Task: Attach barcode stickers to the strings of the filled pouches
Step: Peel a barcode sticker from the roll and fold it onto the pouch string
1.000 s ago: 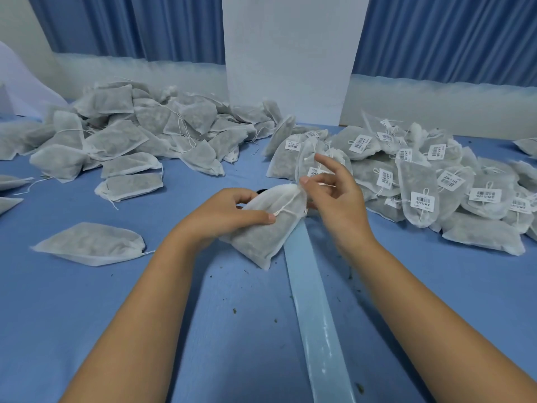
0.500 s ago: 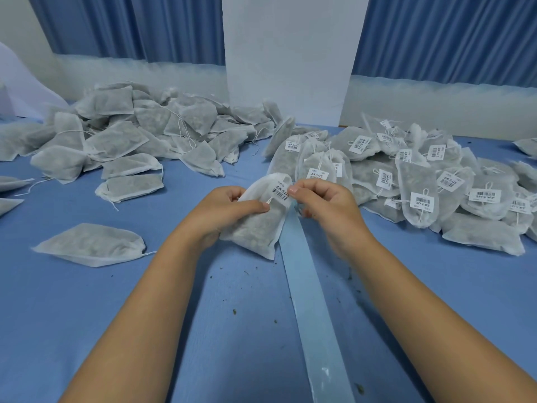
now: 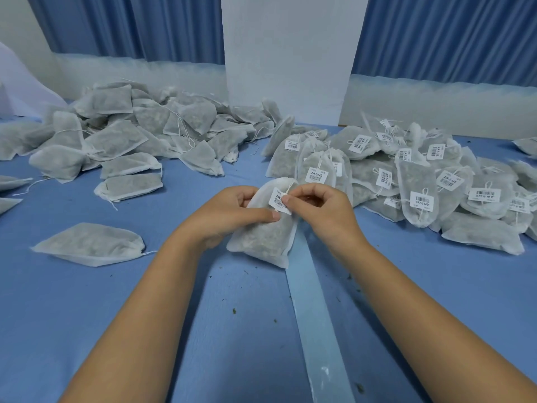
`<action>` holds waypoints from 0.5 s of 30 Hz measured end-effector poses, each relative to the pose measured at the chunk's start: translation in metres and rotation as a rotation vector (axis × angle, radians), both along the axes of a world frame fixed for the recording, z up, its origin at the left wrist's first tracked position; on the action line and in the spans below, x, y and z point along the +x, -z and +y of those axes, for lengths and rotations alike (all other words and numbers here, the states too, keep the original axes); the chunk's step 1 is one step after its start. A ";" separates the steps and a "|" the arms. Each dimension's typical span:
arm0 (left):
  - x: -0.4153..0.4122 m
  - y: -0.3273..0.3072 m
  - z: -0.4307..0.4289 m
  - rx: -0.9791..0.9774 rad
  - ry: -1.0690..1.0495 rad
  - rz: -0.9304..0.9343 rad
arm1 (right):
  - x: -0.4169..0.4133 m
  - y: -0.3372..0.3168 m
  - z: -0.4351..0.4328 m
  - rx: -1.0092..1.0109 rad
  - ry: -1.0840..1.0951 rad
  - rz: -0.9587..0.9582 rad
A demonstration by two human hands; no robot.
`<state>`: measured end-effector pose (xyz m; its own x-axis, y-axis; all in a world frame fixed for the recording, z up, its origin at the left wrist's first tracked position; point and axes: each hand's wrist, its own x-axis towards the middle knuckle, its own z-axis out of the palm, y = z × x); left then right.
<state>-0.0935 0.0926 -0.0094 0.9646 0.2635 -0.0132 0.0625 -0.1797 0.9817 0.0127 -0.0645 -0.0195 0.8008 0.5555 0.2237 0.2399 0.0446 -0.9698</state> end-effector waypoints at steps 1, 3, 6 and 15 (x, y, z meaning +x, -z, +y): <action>0.000 0.000 0.000 -0.012 0.021 -0.004 | -0.001 0.001 0.000 -0.009 0.009 -0.020; 0.002 0.000 -0.002 -0.009 0.022 -0.002 | -0.002 0.002 0.001 -0.018 0.024 -0.073; 0.007 0.000 -0.008 -0.007 -0.104 -0.017 | -0.004 0.004 0.003 -0.015 0.033 -0.140; 0.010 0.001 -0.012 -0.227 -0.126 -0.174 | 0.000 -0.002 0.001 -0.042 -0.136 0.237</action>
